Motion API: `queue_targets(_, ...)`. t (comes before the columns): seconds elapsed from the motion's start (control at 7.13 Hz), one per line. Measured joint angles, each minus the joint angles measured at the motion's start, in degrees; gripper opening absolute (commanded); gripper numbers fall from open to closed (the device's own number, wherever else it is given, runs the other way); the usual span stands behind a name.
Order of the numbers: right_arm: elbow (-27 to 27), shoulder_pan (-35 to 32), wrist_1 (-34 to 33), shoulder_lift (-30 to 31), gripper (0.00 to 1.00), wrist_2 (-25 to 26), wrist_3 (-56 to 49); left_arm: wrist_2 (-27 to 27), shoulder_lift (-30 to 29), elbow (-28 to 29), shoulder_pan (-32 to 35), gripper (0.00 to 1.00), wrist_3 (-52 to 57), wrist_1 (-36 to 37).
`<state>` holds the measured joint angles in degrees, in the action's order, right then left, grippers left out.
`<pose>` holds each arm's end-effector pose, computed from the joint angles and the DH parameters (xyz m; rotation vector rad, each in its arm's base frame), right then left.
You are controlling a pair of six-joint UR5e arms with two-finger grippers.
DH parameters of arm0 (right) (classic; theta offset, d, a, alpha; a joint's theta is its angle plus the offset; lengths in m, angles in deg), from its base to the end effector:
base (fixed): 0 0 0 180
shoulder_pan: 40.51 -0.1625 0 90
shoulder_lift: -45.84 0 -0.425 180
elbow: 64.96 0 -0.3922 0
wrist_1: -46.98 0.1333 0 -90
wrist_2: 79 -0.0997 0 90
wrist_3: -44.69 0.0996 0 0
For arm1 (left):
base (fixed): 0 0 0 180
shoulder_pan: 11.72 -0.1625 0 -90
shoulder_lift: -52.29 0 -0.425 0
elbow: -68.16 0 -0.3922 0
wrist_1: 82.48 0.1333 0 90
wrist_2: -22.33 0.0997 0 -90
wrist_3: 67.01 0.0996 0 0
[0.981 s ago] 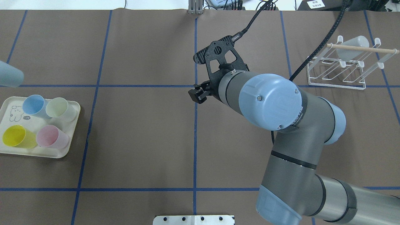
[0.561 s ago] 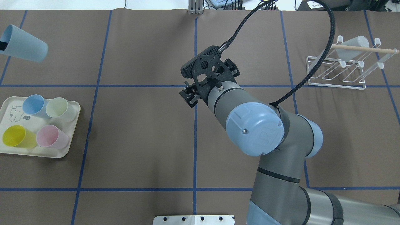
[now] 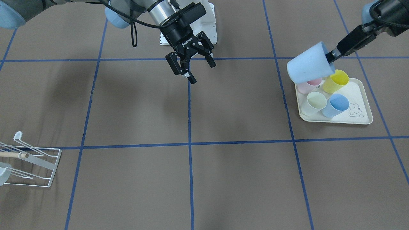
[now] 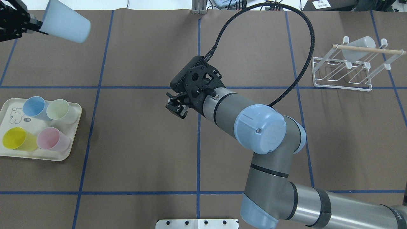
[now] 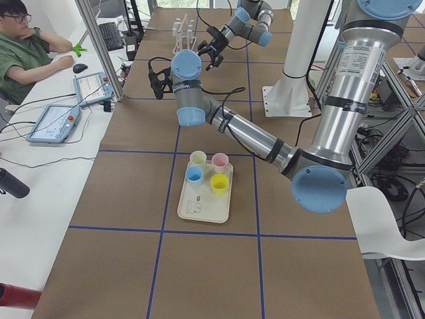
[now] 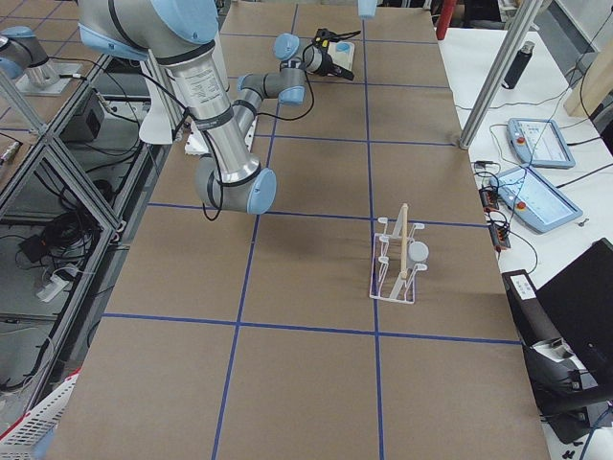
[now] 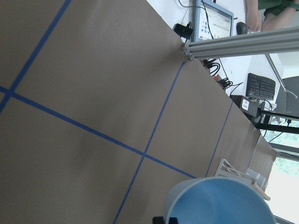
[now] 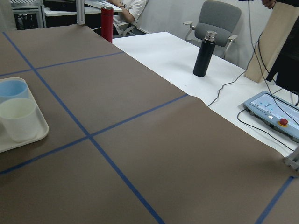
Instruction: Transfer IKEA cup to right arm and place on rack
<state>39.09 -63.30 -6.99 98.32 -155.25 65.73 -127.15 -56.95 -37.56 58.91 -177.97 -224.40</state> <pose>-0.4955 -0.3785 0.0968 1.2368 -0.9306 -0.4576 0.1268 -0.5039 0.2422 -0.1706 1.5535 -0.4799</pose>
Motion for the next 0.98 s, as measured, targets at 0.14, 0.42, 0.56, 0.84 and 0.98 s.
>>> queue_targets(0.14,-0.10,-0.05,0.39,-0.80,0.99,-2.03,-0.56,0.32,-1.28,0.01,-2.16,0.00,-1.66,0.00)
queue_targets(0.42,-0.44,0.35,2.66,-1.36,0.99,-3.23,-1.78,0.71,-2.46,-0.45,-4.52,0.00,-3.60,-0.13)
queue_targets(0.56,-1.20,0.62,6.23,-1.24,0.99,-3.30,-2.88,0.75,-2.69,-0.99,-5.30,0.00,-4.08,-0.18)
queue_targets(0.84,-2.58,1.55,12.21,-0.91,0.99,-3.17,-7.43,0.77,-2.79,-1.74,-6.09,0.00,-4.60,-0.20)
queue_targets(0.98,-2.73,1.97,13.75,-0.90,0.99,-3.06,-8.54,0.79,-2.81,-1.95,-6.52,0.00,-4.66,-0.20)
